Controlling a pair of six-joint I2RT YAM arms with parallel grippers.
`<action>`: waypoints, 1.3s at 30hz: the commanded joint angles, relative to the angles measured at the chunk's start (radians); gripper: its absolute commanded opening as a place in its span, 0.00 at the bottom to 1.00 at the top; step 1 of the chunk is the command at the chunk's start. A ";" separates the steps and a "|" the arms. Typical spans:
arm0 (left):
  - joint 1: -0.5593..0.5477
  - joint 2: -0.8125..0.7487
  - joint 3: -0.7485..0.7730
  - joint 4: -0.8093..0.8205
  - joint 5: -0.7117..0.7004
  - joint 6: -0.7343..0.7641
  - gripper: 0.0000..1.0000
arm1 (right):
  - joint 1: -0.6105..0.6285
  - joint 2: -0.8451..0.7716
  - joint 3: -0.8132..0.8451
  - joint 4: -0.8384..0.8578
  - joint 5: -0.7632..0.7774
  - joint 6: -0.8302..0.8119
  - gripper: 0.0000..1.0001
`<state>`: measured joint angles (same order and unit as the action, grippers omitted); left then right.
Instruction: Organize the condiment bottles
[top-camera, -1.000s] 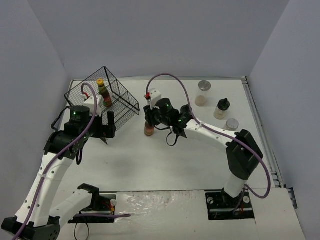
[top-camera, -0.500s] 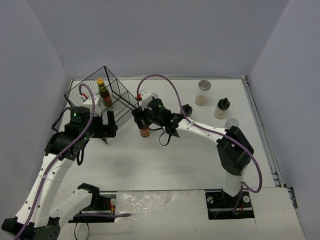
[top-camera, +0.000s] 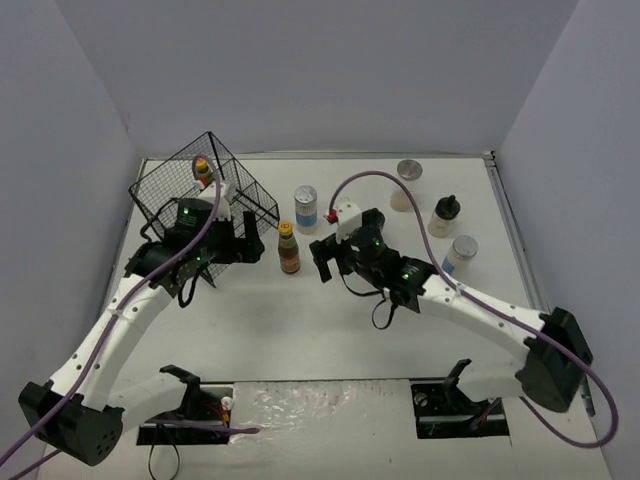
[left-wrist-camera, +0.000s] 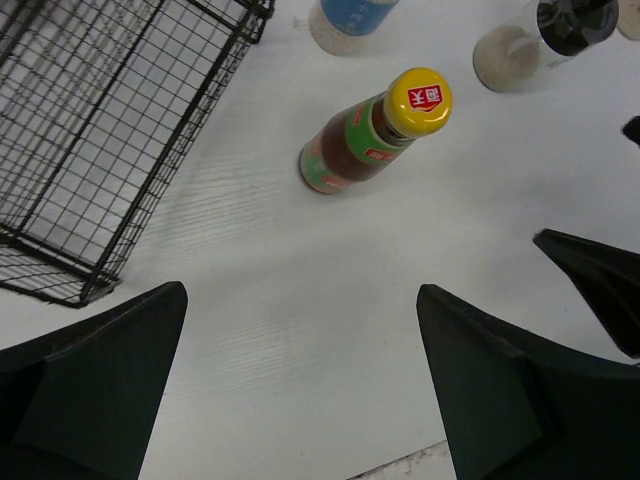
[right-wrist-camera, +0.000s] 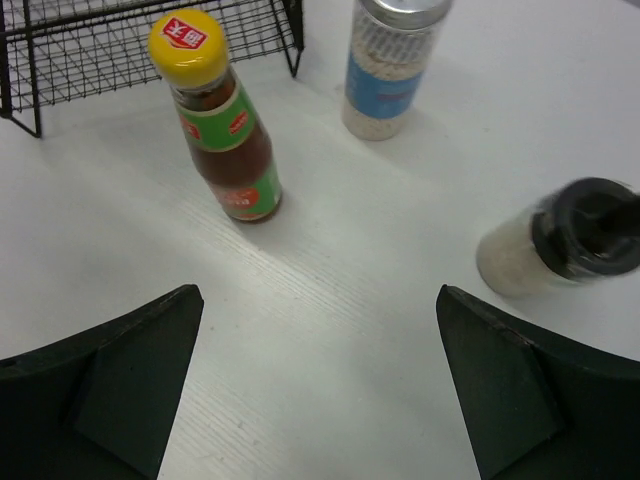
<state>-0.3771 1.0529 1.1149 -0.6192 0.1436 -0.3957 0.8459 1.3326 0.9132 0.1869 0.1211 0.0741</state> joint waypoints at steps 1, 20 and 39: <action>-0.106 0.086 0.080 0.149 -0.086 -0.046 0.97 | -0.003 -0.213 -0.117 -0.045 0.165 0.083 1.00; -0.271 0.404 0.121 0.387 -0.414 -0.104 0.87 | -0.018 -0.527 -0.225 -0.214 0.263 0.159 1.00; -0.289 0.396 0.115 0.390 -0.442 -0.127 0.00 | -0.050 -0.510 -0.217 -0.210 0.194 0.084 1.00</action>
<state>-0.6542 1.4963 1.1870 -0.2431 -0.2712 -0.5045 0.8093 0.8173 0.6796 -0.0719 0.3329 0.1826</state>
